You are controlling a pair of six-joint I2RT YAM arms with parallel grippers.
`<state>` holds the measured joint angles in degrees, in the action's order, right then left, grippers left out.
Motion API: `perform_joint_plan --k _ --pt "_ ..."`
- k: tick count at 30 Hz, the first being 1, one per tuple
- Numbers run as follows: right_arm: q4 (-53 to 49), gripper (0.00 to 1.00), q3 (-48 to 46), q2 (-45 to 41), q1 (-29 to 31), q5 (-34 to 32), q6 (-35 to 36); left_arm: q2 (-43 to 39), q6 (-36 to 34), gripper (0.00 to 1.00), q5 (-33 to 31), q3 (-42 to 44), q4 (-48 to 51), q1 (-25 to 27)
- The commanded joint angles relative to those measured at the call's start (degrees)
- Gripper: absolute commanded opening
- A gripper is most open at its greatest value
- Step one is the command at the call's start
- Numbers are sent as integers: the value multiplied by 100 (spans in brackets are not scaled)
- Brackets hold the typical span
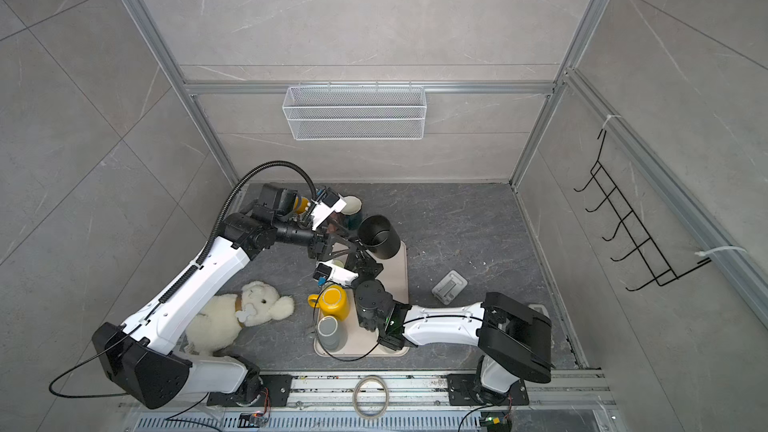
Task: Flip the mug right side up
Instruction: 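Grip the black mug's handle with the left gripper while the right holds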
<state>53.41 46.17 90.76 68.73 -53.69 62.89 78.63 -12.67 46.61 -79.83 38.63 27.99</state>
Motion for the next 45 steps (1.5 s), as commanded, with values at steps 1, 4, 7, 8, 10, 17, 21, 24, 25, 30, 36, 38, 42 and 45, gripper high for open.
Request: perform_joint_plan --k 1,4,7,8,10,17,21,24,25,30,36,38,42,45 --pt "68 0 261 -267 17 130 -235 72 -175 68 220 -270 96 4" --pt "21 0 256 -326 17 153 -293 126 -161 67 224 -273 98 12" --pt "-47 0 259 -382 25 200 -378 177 -145 66 227 -287 96 17" --pt "-74 0 256 -401 23 216 -406 187 -147 65 228 -281 99 17" --pt "-144 0 265 -436 21 245 -461 222 -146 64 228 -292 109 26" --pt "-166 0 272 -488 34 306 -498 343 -111 56 232 -314 153 26" --pt "-188 0 286 -498 42 331 -515 420 -96 53 261 -337 174 30" --pt "-214 0 300 -498 44 347 -532 456 -84 49 259 -355 181 39" --pt "-217 0 305 -489 39 351 -525 460 -77 48 260 -351 180 40" --pt "-278 0 322 -476 53 367 -601 504 -65 39 338 -366 185 55" --pt "-353 0 367 -423 53 318 -692 531 -86 14 414 -362 185 86" --pt "-409 0 379 -424 52 283 -744 514 -86 1 409 -332 138 91" --pt "-480 0 404 -419 53 156 -821 481 70 0 328 -265 -52 85" --pt "-531 4 427 -402 53 17 -862 437 183 0 185 -198 -198 85"
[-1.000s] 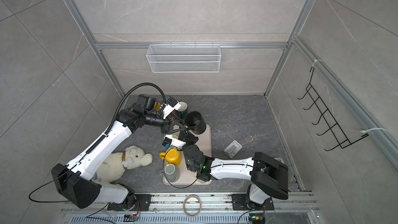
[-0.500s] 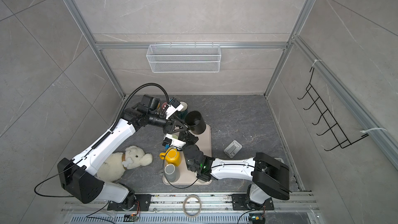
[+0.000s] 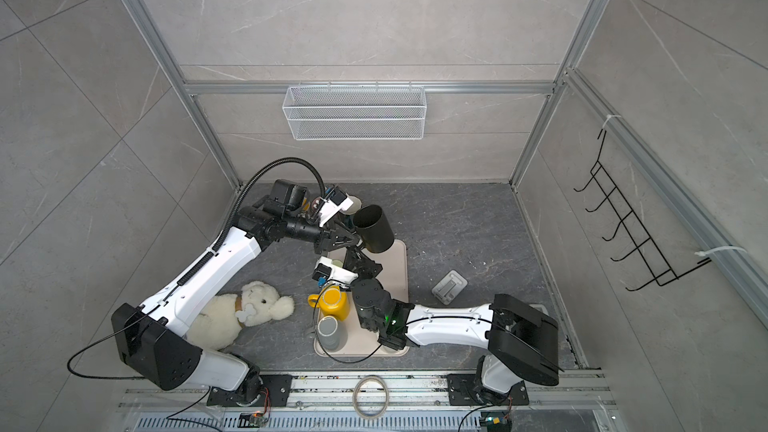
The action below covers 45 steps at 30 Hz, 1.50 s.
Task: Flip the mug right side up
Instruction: 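Grip the black mug's handle with the left gripper while the right holds, then carry the black mug beyond the tray with the left gripper while the right withdraws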
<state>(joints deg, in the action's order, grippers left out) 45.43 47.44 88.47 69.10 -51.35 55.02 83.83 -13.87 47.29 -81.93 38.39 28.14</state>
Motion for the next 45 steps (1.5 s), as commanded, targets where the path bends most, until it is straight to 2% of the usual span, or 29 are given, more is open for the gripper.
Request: perform_joint_plan --k 1,12,23,30,39,45 --pt "248 6 309 -172 16 -274 -88 -99 345 0 77 50 -255 69" --pt "-399 31 226 -476 11 -681 -772 -154 706 0 -361 249 -830 69" --pt "-1170 47 108 -928 15 -819 -1672 -45 928 0 -728 313 -1164 73" --pt "-1899 54 -5 -1336 15 -892 -2473 89 1052 0 -904 271 -1323 72" --pt "-2710 57 -114 -1824 16 -1026 -3385 201 1235 0 -1134 273 -1627 68" --pt "-3737 64 -63 -2128 7 -975 -4529 265 1431 0 -1525 332 -2007 75"
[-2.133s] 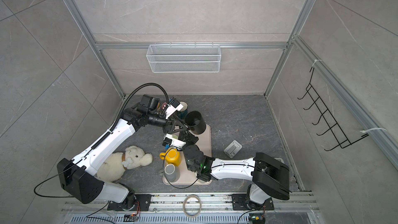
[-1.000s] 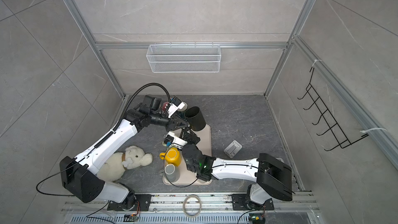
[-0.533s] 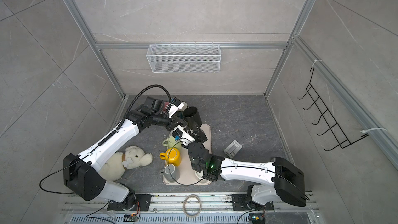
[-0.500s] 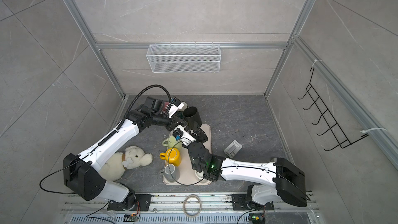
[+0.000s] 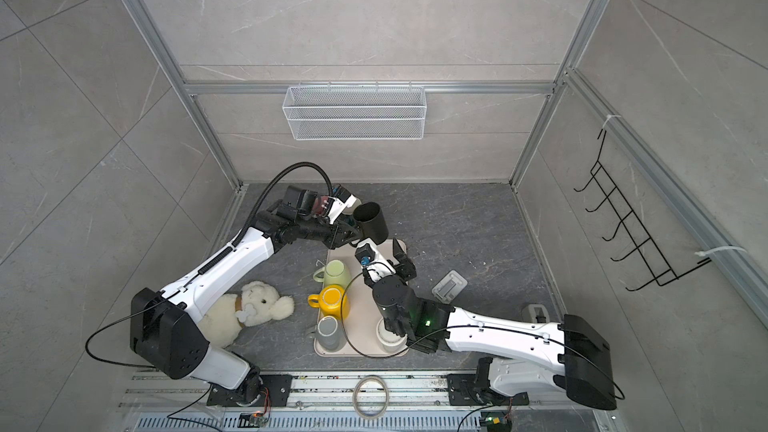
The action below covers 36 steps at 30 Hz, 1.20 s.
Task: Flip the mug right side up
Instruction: 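Carry the black mug beyond the tray with the left gripper while the right withdraws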
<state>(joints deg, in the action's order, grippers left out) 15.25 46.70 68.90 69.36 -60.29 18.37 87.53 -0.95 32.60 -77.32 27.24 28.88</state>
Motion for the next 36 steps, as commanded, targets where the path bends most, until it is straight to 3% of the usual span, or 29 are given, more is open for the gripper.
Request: perform_joint_plan --k 1,7,11,15,20,28,36 --pt "-973 66 38 -228 -20 -34 -1129 -89 196 0 -171 -115 -975 -4" --pt "-1991 69 143 -630 -307 907 -2657 182 338 0 -1476 -228 -1206 246" --pt "-2473 73 255 -782 -928 2357 -3401 546 140 0 -2328 -509 -1273 618" --pt "-2672 73 501 -671 -1672 4366 -4003 930 386 0 -2453 -700 -1598 738" --pt "-2621 74 724 -453 -2110 5542 -4346 1266 769 0 -2599 -728 -2260 795" --pt "-1817 74 276 -325 -3048 7498 -5419 1945 712 0 -3480 -1103 -2664 1013" --pt "-235 74 -538 -208 -4085 9136 -6766 2501 743 0 -4315 -1463 -2943 1102"
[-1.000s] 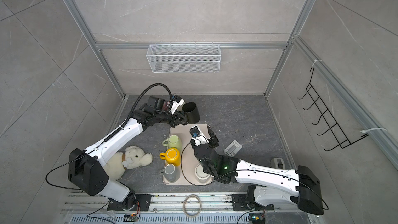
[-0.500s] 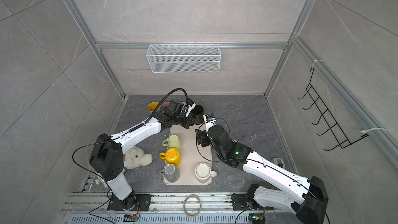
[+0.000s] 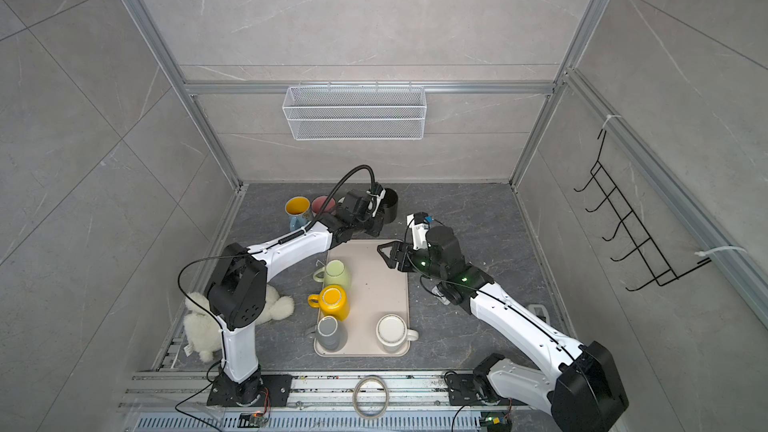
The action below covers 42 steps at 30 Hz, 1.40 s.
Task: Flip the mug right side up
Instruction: 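Lower the black mug beside the dark green mug with the left gripper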
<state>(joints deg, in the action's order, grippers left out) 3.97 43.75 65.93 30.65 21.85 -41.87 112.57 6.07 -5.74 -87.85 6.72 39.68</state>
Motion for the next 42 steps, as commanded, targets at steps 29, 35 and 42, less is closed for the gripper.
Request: perform_joint_plan --k 29,35,42 --pt "2671 70 -1293 165 -831 1946 -1928 1199 959 0 -1255 -847 -1269 -76" --pt "2671 70 -1294 181 -860 1979 -1914 1298 1210 0 -1210 -839 -1231 -159" --pt "2680 70 -1303 215 -878 1993 -1925 1371 1351 0 -1194 -832 -1174 -212"
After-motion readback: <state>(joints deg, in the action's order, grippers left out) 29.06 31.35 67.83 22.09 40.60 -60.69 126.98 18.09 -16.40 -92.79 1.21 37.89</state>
